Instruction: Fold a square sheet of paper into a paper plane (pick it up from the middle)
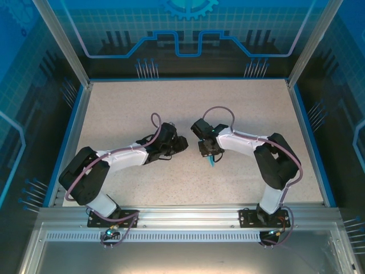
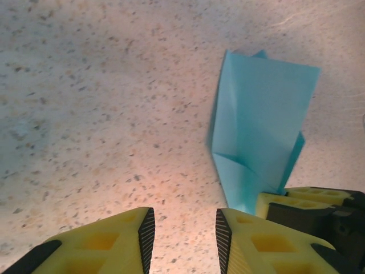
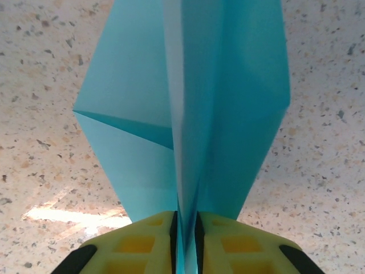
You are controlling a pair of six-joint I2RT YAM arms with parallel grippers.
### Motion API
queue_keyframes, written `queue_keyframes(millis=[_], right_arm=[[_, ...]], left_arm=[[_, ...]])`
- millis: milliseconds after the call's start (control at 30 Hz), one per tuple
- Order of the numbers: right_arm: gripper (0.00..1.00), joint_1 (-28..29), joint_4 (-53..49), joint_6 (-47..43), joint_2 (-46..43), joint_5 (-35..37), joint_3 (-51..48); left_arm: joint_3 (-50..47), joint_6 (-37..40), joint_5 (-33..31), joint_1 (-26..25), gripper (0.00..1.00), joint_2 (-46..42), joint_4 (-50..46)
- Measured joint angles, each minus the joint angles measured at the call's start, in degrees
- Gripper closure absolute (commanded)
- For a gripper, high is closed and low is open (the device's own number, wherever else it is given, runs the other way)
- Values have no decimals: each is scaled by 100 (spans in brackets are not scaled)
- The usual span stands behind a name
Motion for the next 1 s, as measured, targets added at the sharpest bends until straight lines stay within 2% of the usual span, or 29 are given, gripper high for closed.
queue_keyframes(millis=[833,1000], right_arm=[[84,146,-87,7,573,293,238],[90,144,-57,55,573,264,236]], left_arm=[[-28,13,-52,0,62,0,-240],[-28,20,-52,0,62,0,-313]])
